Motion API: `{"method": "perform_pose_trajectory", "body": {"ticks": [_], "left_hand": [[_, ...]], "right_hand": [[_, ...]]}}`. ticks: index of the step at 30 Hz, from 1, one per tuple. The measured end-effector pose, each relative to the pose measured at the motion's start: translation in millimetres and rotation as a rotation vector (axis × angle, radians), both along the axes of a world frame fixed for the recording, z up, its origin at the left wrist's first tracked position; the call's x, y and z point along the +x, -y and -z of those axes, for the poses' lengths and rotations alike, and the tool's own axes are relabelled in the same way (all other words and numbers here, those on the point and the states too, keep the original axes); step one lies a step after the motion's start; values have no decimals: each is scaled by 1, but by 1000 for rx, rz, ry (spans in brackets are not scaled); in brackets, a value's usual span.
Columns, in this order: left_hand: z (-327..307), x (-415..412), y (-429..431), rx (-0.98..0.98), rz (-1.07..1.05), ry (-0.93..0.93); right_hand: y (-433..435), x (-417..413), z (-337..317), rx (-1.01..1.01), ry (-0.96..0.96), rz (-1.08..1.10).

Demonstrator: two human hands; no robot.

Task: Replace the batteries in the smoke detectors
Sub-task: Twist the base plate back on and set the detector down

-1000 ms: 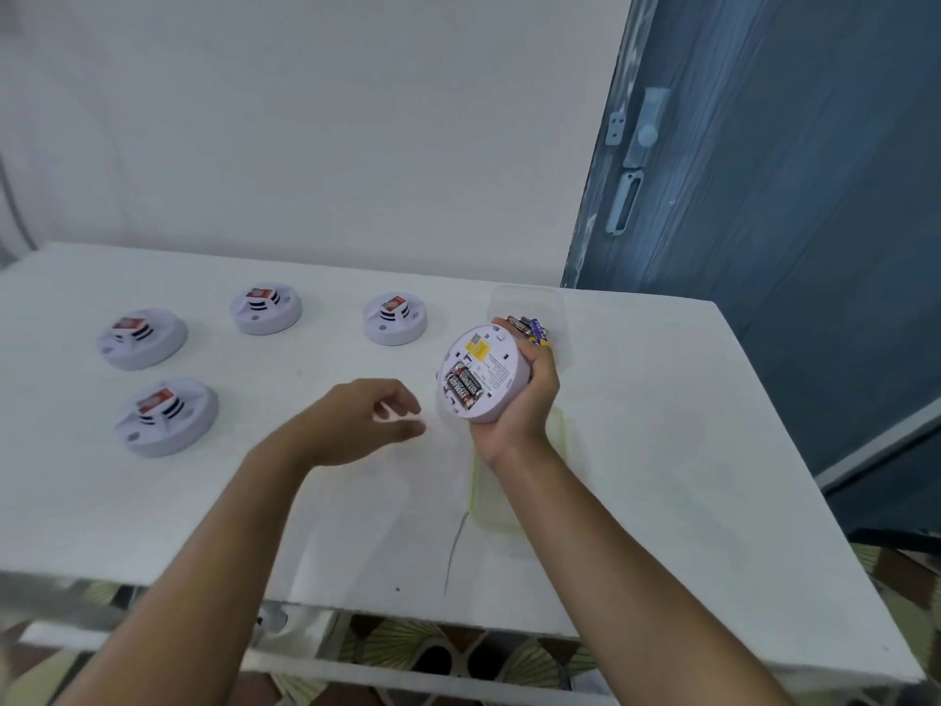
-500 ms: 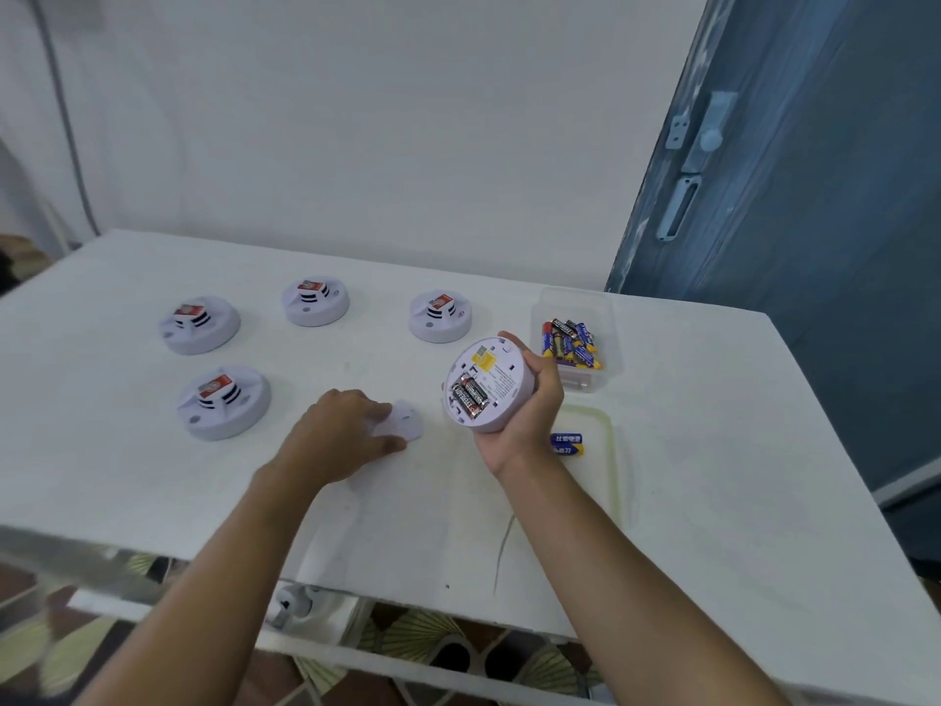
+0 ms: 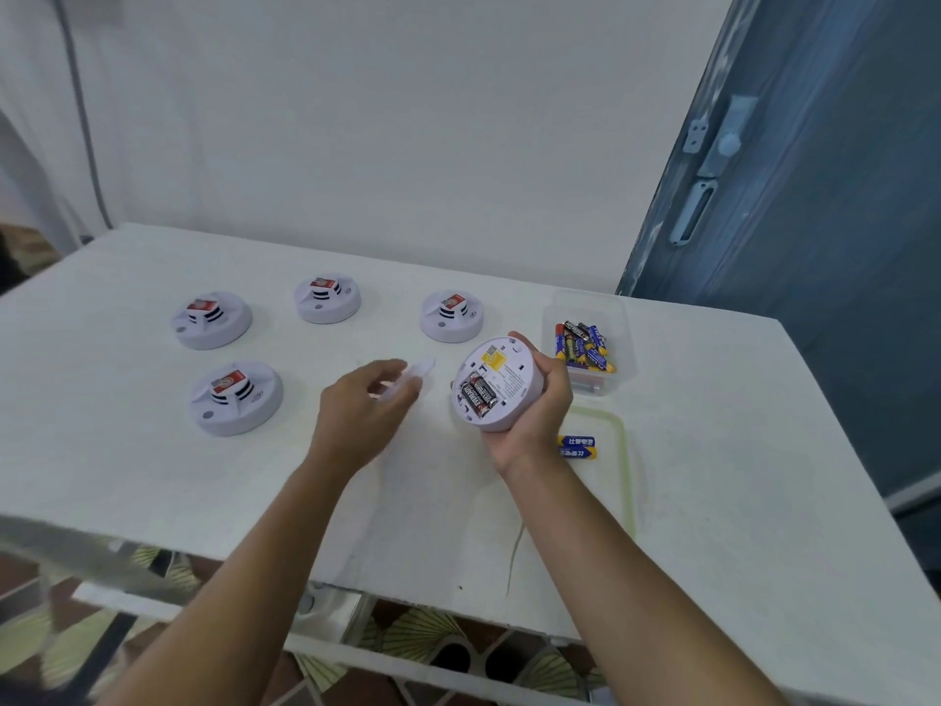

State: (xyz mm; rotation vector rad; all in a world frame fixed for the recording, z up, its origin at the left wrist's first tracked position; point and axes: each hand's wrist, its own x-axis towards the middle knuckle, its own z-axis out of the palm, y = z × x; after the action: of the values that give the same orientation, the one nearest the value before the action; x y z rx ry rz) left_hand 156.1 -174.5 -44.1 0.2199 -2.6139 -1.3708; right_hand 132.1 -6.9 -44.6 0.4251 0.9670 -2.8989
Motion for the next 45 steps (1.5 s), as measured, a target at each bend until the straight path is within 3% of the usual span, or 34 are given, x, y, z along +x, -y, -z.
{"method": "perform_pose_trajectory", "body": {"ticks": [3, 7, 9, 13, 17, 33, 45], "left_hand": [[-8, -1, -11, 251, 70, -6], [-18, 4, -39, 400, 178, -48], [-19, 6, -51, 343, 190, -60], [-9, 6, -65, 5, 302, -127], [-8, 10, -79, -198, 252, -92], [-24, 8, -90, 241, -24, -190], [-25, 5, -86, 101, 118, -222]], "right_hand": [[-1, 1, -3, 6, 4, 9], [-3, 4, -10, 41, 11, -12], [-3, 5, -12, 42, 4, -31], [-8, 8, -18, 23, -28, -76], [-11, 9, -21, 33, -35, -68], [-17, 6, -24, 108, -96, -60], [-16, 5, -20, 108, -106, -59]]}}
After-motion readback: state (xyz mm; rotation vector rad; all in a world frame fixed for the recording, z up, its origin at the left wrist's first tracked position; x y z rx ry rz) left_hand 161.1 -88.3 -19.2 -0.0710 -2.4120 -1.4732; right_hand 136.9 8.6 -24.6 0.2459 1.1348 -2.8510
